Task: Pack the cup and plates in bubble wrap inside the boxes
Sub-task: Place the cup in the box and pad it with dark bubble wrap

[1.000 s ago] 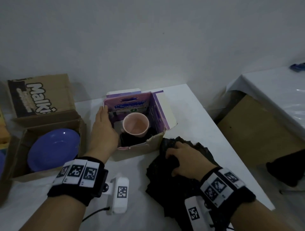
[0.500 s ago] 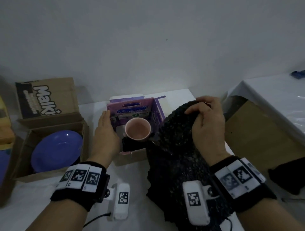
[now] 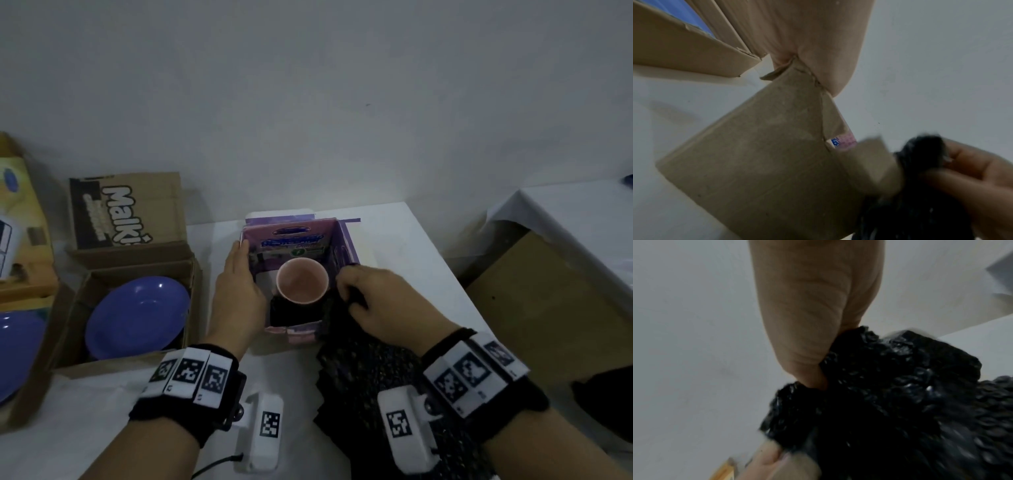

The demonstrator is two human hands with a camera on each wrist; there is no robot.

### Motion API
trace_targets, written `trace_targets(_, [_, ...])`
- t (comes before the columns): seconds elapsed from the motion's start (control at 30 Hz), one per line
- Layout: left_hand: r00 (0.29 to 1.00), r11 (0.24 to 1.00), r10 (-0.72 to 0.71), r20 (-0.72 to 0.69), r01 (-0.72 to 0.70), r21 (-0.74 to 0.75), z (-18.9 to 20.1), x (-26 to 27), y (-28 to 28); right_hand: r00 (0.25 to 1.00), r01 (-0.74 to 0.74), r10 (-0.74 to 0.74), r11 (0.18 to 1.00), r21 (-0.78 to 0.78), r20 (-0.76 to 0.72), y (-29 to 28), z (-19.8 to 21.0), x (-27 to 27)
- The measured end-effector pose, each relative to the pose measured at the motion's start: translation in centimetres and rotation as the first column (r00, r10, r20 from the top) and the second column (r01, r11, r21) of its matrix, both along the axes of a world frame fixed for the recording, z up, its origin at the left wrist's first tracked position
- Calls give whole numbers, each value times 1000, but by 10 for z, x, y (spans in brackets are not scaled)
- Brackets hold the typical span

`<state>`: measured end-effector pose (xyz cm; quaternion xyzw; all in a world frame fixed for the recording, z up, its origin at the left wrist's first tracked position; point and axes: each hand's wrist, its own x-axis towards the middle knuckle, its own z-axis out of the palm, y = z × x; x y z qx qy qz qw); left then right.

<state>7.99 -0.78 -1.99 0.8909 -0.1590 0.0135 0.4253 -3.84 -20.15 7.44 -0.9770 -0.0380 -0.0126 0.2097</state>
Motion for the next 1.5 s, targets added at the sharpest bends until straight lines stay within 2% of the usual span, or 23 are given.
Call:
trace_targets(0.03, [1000, 1000, -2, 2, 2, -4, -1, 1, 0, 997, 64, -67, 995, 78, 44, -3, 7, 1])
trace_targets(0.1, [1000, 1000, -6, 8, 6, -14, -3, 1, -1, 965, 171, -195, 975, 140, 175, -8, 17, 5])
trace_targets(0.2, [1000, 1000, 7, -5, -7, -28, -2, 0, -2, 859, 291, -356, 931, 222, 367, -11, 20, 15])
trace_targets(0.27, [1000, 999, -7, 19, 7, -36, -3, 1, -1, 828, 293, -394, 910, 293, 399, -6, 17, 22])
trace_targets(0.33, [999, 999, -15, 31, 16, -30, -5, 2, 0, 878, 252, -343, 924, 286, 334, 1, 13, 24])
trace_targets(0.4, [1000, 1000, -14, 28, 15, -23, -5, 2, 0, 936, 219, -260, 958, 184, 237, 6, 6, 24])
trace_targets(0.47, [999, 1000, -12, 36, 12, -18, -3, 0, 0, 964, 216, -212, 976, -13, 159, 8, 2, 27])
trace_targets(0.53, [1000, 1000, -8, 27, 8, -8, 1, -3, 0, 974, 226, -220, 944, -242, 51, 3, 0, 35])
trace_targets(0.57, [1000, 1000, -3, 15, 3, 1, 2, -5, -1, 970, 239, -238, 925, -294, 41, 0, 0, 39])
trace_targets(0.67, [1000, 1000, 13, 14, -14, 10, 10, -7, -1, 933, 314, -236, 902, -296, 271, -2, 9, 51])
trace_targets(0.73, [996, 998, 55, 65, -58, 36, 21, -3, -2, 889, 317, -135, 871, -375, 437, 1, 12, 62])
trace_targets(0.77, [992, 993, 82, 91, -89, 71, 27, 0, -3, 885, 288, -67, 856, -429, 461, 4, 11, 68])
trace_targets(0.83, [984, 981, 121, 129, -138, 134, 34, 5, -5, 910, 223, 20, 819, -529, 415, 12, 5, 80])
trace_targets(0.9, [982, 978, 128, 140, -149, 145, 35, 5, -8, 958, 132, 61, 775, -618, 281, 18, -5, 86])
trace_targets(0.97, [979, 980, 119, 165, -142, 139, 31, 3, -9, 1000, 3, -5, 785, -620, -2, 24, -17, 88])
trace_targets(1.03, [976, 982, 112, 186, -138, 133, 28, 3, -8, 964, -47, -97, 856, -515, -248, 27, -27, 87])
trace_targets(1.13, [976, 987, 110, 186, -129, 96, 26, 5, -7, 890, 98, -236, 934, -344, -389, 30, -31, 99])
trace_targets(1.2, [976, 989, 111, 189, -126, 73, 24, 6, -8, 825, 208, -301, 949, -238, -478, 32, -26, 110])
trace_targets(1.3, [972, 991, 118, 203, -130, 45, 24, 5, -9, 792, 141, -284, 947, -290, -541, 31, -18, 119])
trace_targets(1.37, [972, 991, 119, 204, -130, 40, 24, 5, -8, 836, 78, -274, 917, -391, -476, 33, -13, 120])
trace_targets(1.43, [973, 991, 117, 198, -127, 42, 24, 5, -8, 914, 72, -244, 884, -462, -323, 35, -11, 122])
trace_targets(1.47, [974, 991, 116, 195, -127, 42, 24, 4, -8, 934, 77, -230, 876, -475, -272, 37, -11, 123])
trace_targets(1.5, [975, 991, 117, 188, -126, 39, 24, 4, -8, 928, 74, -234, 878, -473, -289, 39, -13, 124])
